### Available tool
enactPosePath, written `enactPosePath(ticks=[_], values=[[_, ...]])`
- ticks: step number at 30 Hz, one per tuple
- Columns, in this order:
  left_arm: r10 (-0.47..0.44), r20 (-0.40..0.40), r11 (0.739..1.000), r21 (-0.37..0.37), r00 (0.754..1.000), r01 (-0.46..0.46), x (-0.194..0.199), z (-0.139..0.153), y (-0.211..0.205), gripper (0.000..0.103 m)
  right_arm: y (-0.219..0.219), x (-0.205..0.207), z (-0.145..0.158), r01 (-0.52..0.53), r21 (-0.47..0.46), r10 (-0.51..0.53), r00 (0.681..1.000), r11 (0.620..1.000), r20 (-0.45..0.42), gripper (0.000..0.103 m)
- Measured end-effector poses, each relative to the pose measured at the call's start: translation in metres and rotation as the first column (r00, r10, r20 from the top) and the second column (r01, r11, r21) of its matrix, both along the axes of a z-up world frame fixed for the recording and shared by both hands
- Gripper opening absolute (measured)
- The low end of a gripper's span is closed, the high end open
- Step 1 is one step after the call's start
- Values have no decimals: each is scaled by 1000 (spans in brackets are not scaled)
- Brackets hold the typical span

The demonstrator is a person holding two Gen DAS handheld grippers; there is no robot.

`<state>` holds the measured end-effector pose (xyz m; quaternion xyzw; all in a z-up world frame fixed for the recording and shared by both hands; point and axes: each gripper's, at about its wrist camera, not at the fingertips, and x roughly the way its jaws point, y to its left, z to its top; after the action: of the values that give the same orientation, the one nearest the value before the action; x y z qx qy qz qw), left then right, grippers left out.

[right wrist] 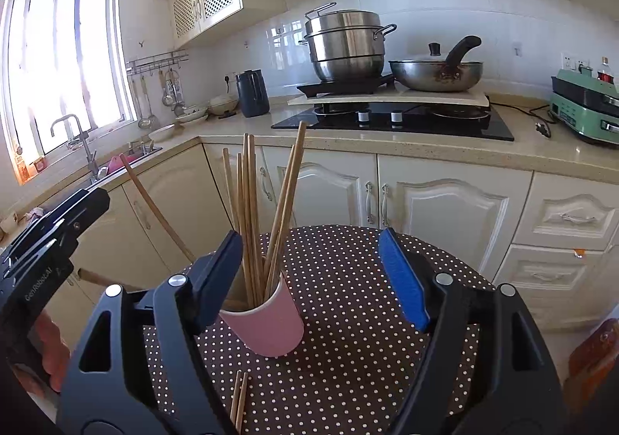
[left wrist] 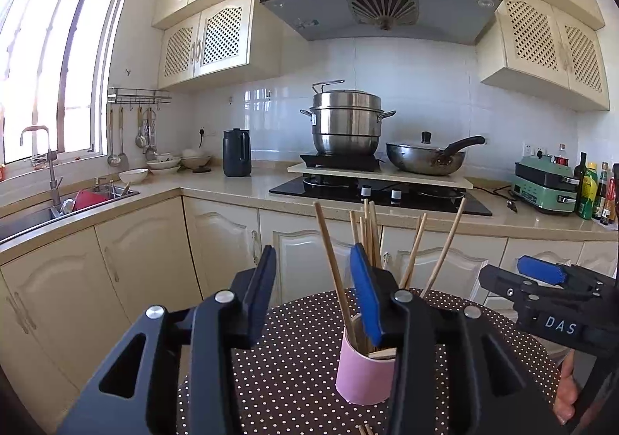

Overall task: Organize utensils
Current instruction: 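Withdraw both open grippers from the pink cup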

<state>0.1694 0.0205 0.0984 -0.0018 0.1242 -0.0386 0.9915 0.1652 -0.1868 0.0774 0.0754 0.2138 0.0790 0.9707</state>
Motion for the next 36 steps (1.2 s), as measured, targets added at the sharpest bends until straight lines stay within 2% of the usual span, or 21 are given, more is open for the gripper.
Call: enactPosePath(ticks=[5,10,15,19,27,32,36], values=[[12,10,1000,12,1000,-12,-17,-3,-2,50,-7,-16,2,-4,-4,4,1000,1000,18,82],[22,-13,1000,-6,1000,-22,-32,-12,3,51,-13,-34,0,-11,-9,11,1000,1000,23,90],[26,-76,999,-24,997,-28,-41,-27,7,52,-16,-44,-7,-19,-9,19,1000,1000,2,95],[30,-143,999,-37,989,-35,-42,-44,11,52,-13,-45,-23,-37,-18,35,997,999,-62,95],[41,-319,997,-51,947,-61,-38,-89,17,52,0,-33,-68,-55,-47,44,976,997,-215,95],[46,-381,996,-50,923,-70,-38,-114,19,52,14,-23,-104,-85,-65,59,943,994,-329,95],[49,-453,995,-58,890,-84,-36,-135,21,52,27,-22,-126,-124,-74,87,918,989,-386,95]])
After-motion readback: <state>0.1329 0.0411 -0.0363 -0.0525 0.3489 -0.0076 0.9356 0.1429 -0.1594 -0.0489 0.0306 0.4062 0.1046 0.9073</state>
